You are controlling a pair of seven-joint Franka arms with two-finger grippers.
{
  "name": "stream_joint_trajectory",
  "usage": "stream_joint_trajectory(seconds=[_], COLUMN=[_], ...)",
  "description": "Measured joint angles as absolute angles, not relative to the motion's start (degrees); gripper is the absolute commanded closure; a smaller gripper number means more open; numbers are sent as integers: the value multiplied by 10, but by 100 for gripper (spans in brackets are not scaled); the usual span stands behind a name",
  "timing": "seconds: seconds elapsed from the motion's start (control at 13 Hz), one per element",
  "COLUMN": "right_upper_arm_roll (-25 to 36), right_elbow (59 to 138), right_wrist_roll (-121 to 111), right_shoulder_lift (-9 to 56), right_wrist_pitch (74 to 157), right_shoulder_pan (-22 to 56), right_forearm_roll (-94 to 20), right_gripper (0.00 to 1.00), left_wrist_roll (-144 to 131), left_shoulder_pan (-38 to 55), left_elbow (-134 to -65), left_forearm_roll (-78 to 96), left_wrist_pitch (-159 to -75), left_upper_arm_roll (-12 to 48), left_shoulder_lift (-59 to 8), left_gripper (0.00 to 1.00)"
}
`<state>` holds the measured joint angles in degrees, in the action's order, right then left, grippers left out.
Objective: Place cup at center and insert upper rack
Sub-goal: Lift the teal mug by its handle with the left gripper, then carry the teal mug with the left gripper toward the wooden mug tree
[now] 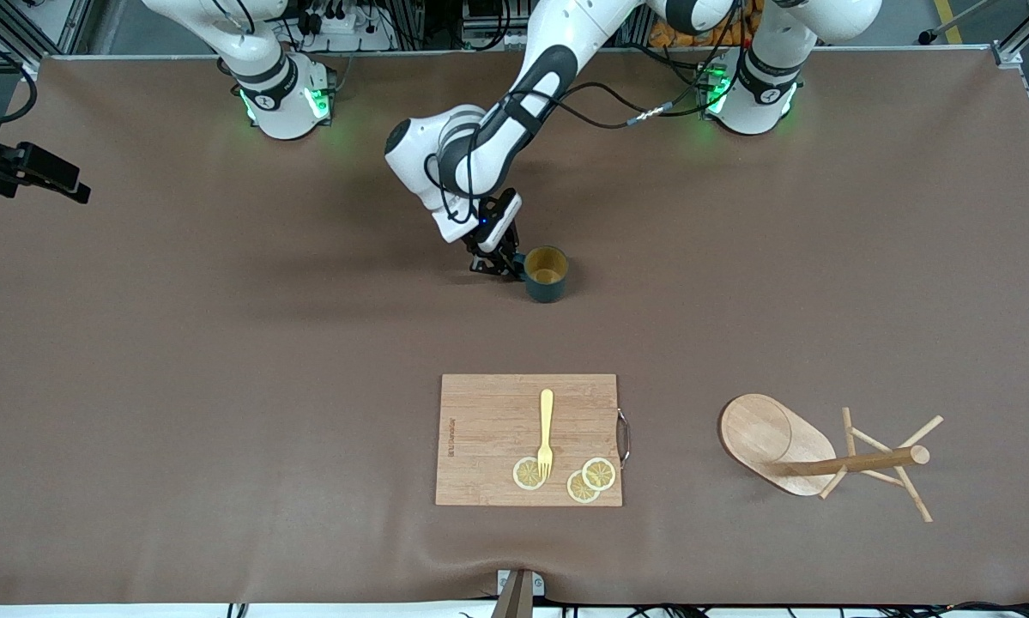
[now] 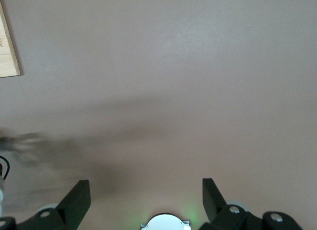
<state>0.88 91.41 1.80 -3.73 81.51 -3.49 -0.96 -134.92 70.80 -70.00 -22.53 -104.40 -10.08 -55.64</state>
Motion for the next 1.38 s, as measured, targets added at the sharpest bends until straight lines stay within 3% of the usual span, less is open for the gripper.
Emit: stream_joint_trajectory(seconds=[0.69, 1.38], right_upper_arm_roll=[8, 8], right_elbow=[914, 914], right_wrist_roll=[18, 18], right_shoulder_lift=[-37, -37], right_wrist_pitch=[815, 815], right_shoulder_pan=[-35, -35], right_forearm_roll=[-10, -10], right_gripper=[0, 0], left_wrist_roll=[-1320, -1222], left_shoulder_pan=[700, 632], left_elbow=[-696, -717], left_forearm_roll=[-188, -112], left_wrist_pitch=[-1035, -1022], left_upper_arm_roll=[-105, -106], left_shoulder_lift=[-472, -352], left_gripper=[100, 100])
